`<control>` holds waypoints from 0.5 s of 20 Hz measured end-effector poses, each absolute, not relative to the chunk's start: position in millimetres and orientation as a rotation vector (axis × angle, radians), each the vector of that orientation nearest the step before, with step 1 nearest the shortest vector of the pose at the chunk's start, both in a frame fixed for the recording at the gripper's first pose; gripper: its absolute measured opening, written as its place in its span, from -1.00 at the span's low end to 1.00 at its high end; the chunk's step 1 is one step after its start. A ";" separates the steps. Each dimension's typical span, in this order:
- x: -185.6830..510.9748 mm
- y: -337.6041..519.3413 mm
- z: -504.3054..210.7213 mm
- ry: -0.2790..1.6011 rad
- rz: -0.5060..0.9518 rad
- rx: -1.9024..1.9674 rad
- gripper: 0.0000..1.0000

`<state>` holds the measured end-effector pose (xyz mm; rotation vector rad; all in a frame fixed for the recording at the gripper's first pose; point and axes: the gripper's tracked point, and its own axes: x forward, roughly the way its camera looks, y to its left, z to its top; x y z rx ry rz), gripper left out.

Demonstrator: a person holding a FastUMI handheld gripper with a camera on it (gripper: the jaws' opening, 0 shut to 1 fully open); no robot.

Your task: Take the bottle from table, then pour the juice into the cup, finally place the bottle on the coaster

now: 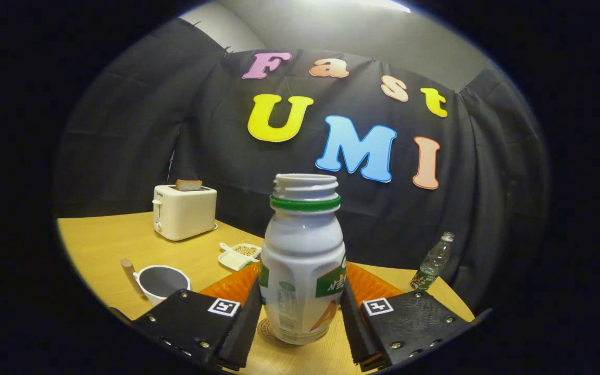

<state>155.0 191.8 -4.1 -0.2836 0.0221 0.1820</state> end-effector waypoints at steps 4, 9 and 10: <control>160.3 191.9 -9.0 0.040 0.179 -0.286 0.42; 174.8 186.3 -25.7 0.080 0.174 -0.238 0.42; 177.6 186.7 -29.7 0.088 0.177 -0.215 0.42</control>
